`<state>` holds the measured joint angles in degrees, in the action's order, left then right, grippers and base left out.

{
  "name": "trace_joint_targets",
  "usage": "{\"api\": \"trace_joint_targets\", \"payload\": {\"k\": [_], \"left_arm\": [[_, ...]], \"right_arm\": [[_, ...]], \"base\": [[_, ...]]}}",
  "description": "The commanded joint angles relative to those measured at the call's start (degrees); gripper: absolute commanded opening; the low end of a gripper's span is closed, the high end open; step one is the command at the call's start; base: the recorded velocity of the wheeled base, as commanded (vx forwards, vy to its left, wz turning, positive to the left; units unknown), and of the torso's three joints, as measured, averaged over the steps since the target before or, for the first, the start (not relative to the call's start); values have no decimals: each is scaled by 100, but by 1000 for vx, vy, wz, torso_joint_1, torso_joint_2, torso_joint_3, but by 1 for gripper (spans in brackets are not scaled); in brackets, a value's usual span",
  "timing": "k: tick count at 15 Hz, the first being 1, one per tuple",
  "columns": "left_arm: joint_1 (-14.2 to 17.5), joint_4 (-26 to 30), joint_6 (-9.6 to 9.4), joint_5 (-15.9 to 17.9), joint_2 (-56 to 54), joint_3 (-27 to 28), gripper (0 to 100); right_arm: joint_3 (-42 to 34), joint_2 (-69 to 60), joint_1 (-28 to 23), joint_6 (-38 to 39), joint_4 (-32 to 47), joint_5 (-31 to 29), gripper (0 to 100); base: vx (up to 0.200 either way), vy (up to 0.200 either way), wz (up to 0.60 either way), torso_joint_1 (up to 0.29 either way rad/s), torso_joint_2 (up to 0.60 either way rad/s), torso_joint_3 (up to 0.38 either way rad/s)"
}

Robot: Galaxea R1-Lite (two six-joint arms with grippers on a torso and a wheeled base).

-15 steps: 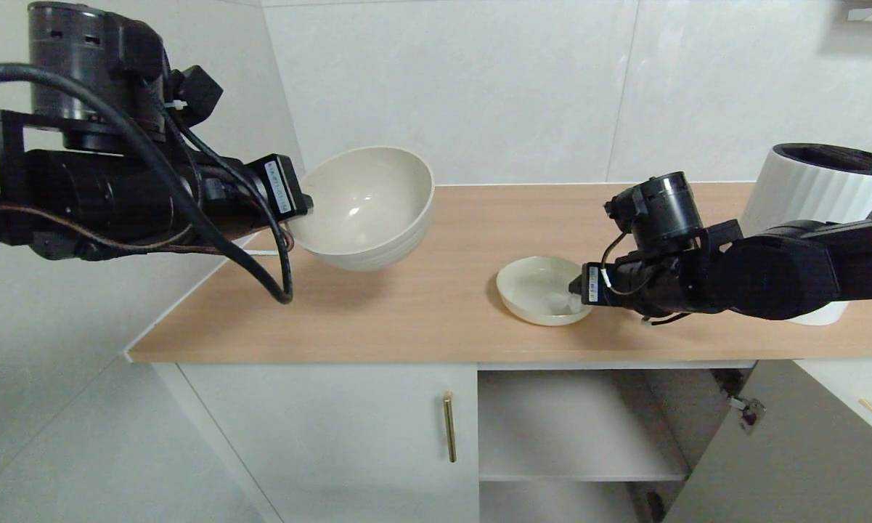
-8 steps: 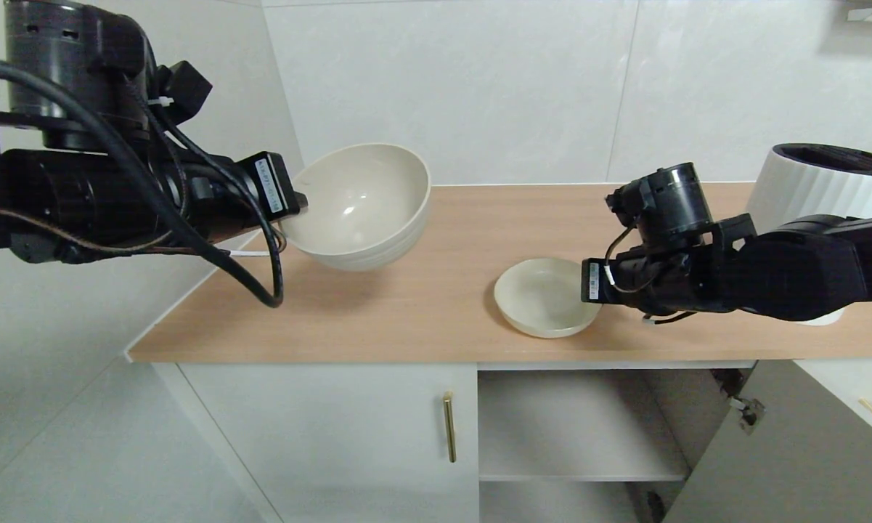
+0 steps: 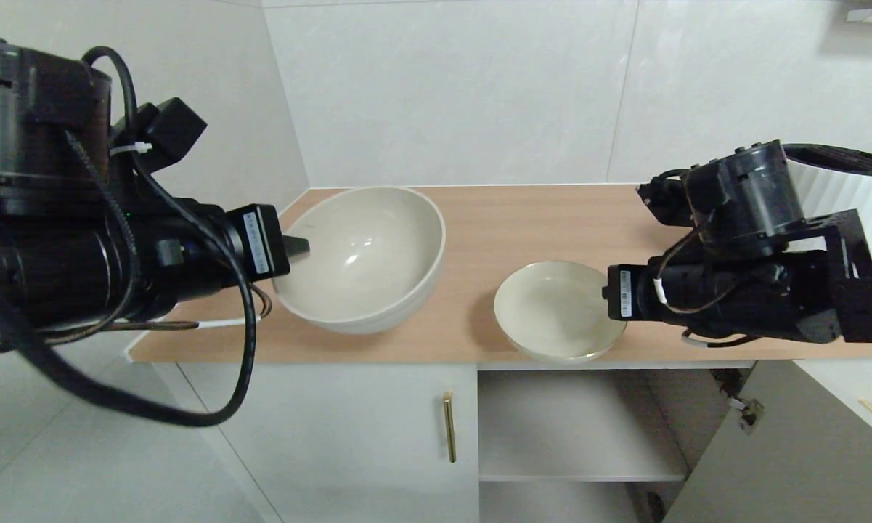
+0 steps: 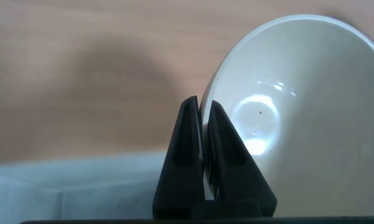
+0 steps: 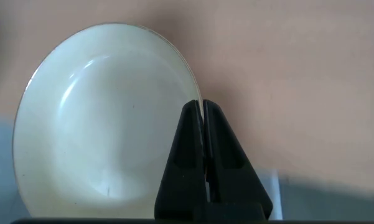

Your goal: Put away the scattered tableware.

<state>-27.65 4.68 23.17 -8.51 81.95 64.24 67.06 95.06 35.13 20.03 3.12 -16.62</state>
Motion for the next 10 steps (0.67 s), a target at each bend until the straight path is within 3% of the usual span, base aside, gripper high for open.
{"api": "trace_joint_targets", "payload": {"k": [1, 2, 3, 4, 10], "left_arm": [[-171, 6, 3, -54, -539, -817, 0], [-171, 6, 3, -54, -557, -843, 0], [-347, -20, 12, -54, -829, -1529, 0], [-390, -29, 29, -54, -979, -1775, 0], [-390, -29, 47, -46, -952, -1977, 0]], "right_arm": [[-615, -805, 160, 19, 101, -44, 0], [-624, -823, 160, 19, 101, -44, 0], [-791, -1201, 178, 265, 154, -35, 0], [-896, -1403, 327, 370, 286, -44, 0], [-1354, -1535, 459, 634, 330, -421, 0]], "base": [[0, 0, 0, 0, 0, 0], [0, 0, 0, 0, 0, 0], [0, 0, 0, 0, 0, 0], [0, 0, 0, 0, 0, 0], [0, 0, 0, 0, 0, 0]]}}
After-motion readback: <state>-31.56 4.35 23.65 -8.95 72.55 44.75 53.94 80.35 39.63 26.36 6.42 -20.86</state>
